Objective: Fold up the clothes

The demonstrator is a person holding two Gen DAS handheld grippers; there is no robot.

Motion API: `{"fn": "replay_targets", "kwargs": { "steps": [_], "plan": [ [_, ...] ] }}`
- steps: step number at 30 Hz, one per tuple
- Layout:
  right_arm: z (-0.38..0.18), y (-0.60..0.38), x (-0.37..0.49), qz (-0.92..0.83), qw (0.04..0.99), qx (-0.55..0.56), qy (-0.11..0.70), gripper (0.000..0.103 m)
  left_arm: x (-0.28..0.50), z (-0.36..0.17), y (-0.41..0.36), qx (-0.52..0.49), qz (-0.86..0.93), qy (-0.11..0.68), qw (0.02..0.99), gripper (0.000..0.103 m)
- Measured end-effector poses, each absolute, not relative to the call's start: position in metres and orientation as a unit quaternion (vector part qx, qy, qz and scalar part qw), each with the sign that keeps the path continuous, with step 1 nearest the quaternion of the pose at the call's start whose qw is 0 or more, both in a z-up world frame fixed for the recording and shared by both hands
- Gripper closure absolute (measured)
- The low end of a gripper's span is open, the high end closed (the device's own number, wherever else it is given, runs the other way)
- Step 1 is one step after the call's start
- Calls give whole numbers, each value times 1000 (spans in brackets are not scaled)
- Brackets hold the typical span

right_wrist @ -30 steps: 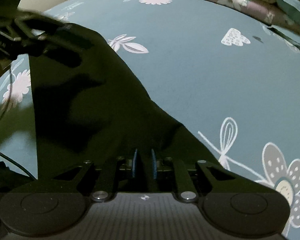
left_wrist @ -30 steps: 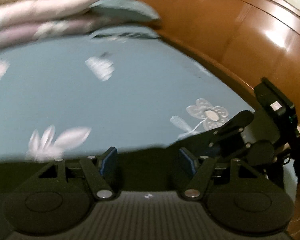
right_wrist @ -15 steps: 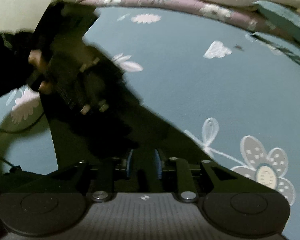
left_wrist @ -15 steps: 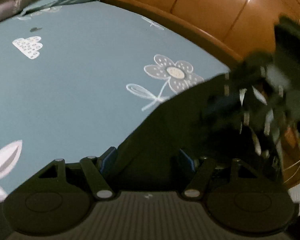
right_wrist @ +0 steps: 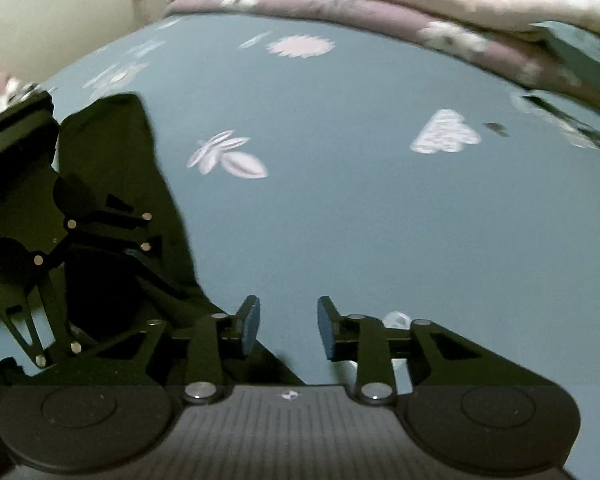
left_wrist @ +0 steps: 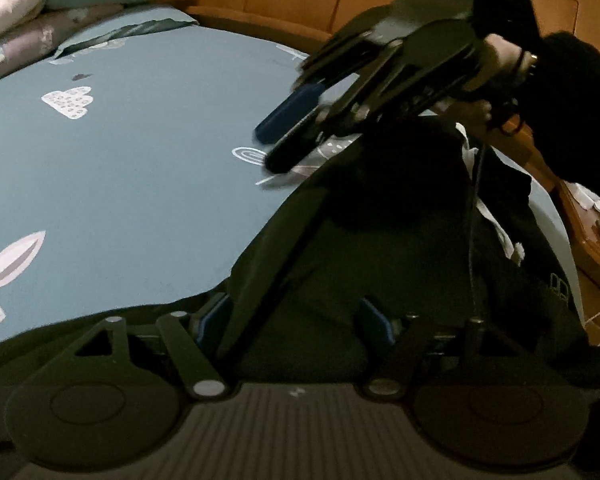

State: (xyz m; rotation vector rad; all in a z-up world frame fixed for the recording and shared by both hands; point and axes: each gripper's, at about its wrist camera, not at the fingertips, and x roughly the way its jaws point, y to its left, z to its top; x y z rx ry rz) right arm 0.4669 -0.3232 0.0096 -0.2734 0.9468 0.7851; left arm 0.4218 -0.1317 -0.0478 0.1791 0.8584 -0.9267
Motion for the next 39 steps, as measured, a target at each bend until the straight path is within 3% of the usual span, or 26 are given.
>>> {"fn": "replay_targets", "kwargs": {
  "steps": [9,17,22,25,31,34,39],
  "plan": [
    [-25,-278,484,441,743,-163,476,58,407,-47,-109,74,-402,402,819,32],
    [-25,-253,459,454,734,-222,454,59,392,-39,-72,31,-354,408,841,31],
    [-25,-235,446,459,733,-251,435,84,390,-46,-59,22,-327,426,843,31],
    [-15,-229,441,447,742,-281,413,92,386,-42,-50,14,-320,424,847,31],
    [6,-238,459,374,786,-315,379,95,387,-36,-35,8,-285,419,862,30],
    [2,-239,477,329,803,-328,373,102,388,-34,-28,8,-262,419,869,30],
    [-11,-245,513,266,822,-317,390,103,390,-32,-15,8,-221,424,878,30]
  ]
}}
